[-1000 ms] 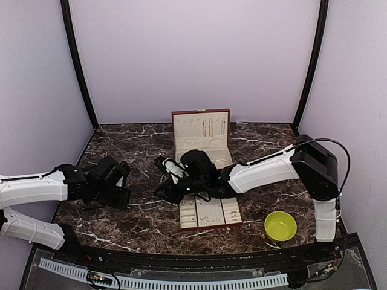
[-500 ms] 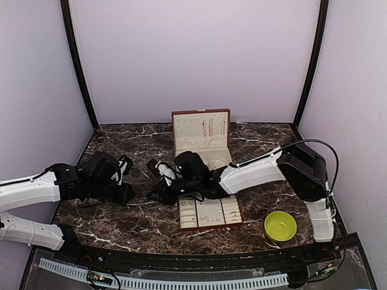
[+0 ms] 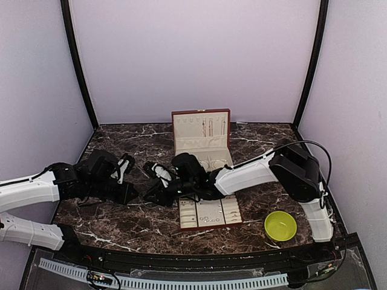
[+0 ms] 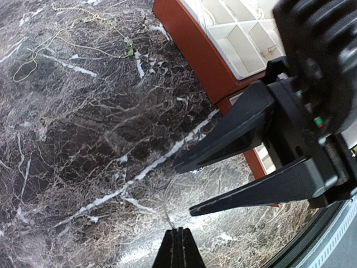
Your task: Organize the mixed jewelry
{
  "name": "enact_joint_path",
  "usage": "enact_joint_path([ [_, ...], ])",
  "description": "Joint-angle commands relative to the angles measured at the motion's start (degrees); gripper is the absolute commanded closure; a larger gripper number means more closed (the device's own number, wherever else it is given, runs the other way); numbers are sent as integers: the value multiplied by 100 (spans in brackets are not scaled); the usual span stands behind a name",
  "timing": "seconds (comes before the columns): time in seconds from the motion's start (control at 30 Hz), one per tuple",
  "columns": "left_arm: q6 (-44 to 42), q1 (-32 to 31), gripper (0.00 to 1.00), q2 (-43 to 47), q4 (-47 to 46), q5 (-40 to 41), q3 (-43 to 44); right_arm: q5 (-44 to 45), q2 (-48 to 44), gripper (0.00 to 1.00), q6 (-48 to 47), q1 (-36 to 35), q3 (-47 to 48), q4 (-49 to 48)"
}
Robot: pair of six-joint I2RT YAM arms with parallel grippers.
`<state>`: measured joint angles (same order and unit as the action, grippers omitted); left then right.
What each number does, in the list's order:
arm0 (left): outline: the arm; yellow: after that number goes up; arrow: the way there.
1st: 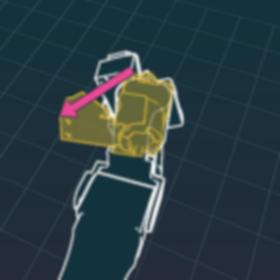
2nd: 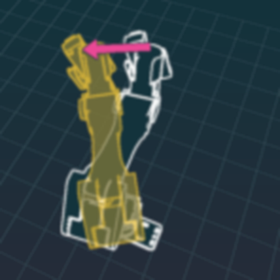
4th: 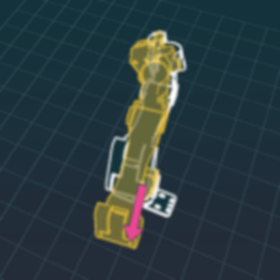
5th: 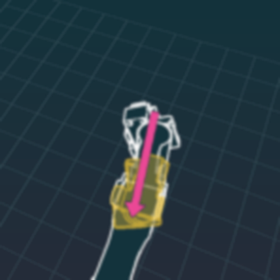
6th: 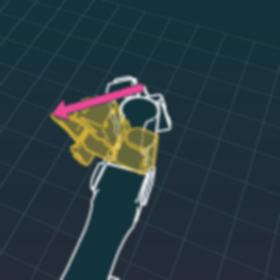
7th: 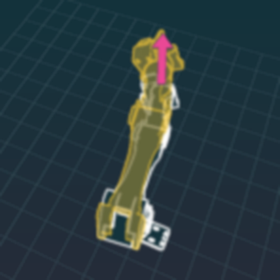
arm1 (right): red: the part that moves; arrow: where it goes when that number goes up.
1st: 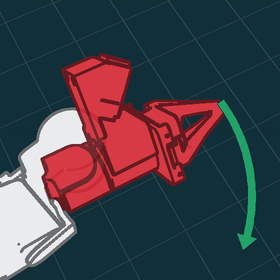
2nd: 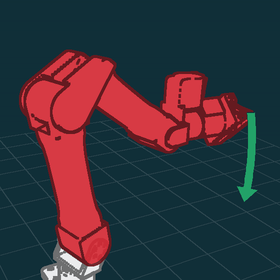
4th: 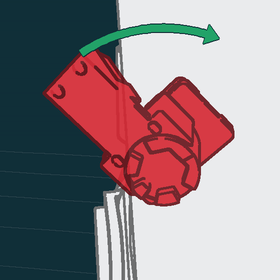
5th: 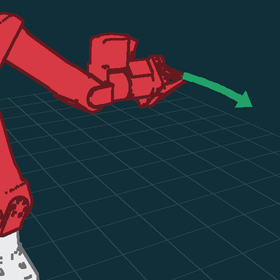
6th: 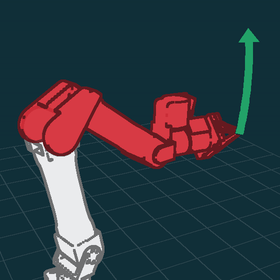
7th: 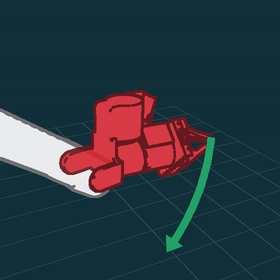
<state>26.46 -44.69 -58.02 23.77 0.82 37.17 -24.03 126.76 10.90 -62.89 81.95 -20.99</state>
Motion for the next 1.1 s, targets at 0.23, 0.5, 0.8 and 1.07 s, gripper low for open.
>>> enact_joint_path([
  [0.23,-71,-26,100,124,-151,-65,187,-23,267,70,-178,-65,345,-195],
  [0.5,-53,-25,100,133,-170,-155,186,-1,353,71,-229,-104,422,-177],
  [0.8,-31,-30,100,159,-194,-258,178,12,400,72,-215,-109,465,-229],
  [1.07,-11,-30,100,207,-227,-285,159,-6,470,72,-188,-118,538,-298],
])
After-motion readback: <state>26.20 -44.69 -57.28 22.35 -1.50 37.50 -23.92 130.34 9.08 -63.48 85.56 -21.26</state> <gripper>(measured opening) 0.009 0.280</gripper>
